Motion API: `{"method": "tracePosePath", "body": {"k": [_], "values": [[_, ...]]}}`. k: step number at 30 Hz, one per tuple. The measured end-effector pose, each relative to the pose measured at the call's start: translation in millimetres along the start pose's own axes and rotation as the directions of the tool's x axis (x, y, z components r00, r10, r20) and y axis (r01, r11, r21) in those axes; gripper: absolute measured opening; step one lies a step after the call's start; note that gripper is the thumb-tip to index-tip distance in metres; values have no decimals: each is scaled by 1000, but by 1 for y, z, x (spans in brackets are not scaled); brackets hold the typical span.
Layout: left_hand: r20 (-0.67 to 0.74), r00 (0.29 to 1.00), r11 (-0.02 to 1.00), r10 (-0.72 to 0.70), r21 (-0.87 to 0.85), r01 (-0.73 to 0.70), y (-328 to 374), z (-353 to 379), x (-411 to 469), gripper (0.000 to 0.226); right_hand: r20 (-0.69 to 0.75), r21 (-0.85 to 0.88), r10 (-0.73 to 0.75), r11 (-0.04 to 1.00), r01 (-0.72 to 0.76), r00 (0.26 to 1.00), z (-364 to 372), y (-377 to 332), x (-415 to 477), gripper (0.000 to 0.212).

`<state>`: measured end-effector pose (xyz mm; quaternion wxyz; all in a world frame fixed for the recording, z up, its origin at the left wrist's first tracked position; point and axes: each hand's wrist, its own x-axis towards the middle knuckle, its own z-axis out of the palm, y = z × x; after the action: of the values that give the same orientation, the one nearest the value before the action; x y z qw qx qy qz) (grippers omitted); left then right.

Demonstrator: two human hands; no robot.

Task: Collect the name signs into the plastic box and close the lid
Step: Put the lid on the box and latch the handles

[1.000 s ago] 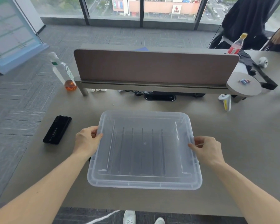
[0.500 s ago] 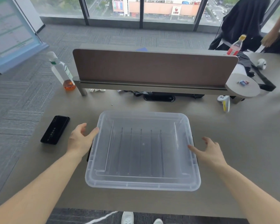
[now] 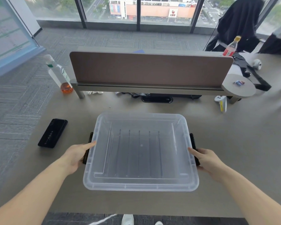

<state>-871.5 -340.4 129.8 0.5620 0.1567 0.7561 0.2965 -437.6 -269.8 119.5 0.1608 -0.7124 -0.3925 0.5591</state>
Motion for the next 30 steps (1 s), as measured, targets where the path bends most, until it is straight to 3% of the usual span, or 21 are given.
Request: {"method": "tracePosePath", "body": {"k": [5, 10, 17, 24, 30], "values": [[-92, 993, 996, 79, 54, -74, 11, 7, -12, 27, -57, -113, -37, 993, 31, 998, -2, -4, -3, 25], [-161, 970, 976, 180, 149, -156, 16, 8, -13, 42, -98, -329, -123, 941, 85, 987, -2, -10, -3, 21], [-265, 954, 990, 142, 42, -135, 14, 19, -14, 36, -181, -374, -105, 927, 30, 978, 3, -22, -9, 53], [-333, 920, 968, 207, 203, -145, 16, 27, -19, 35, -224, -480, -153, 877, 28, 963, 7, -21, -12, 34], [-366, 889, 931, 275, 333, -151, 17, 33, -22, 29, -238, -522, -187, 852, 36, 953, 12, -19, -10, 35]]}}
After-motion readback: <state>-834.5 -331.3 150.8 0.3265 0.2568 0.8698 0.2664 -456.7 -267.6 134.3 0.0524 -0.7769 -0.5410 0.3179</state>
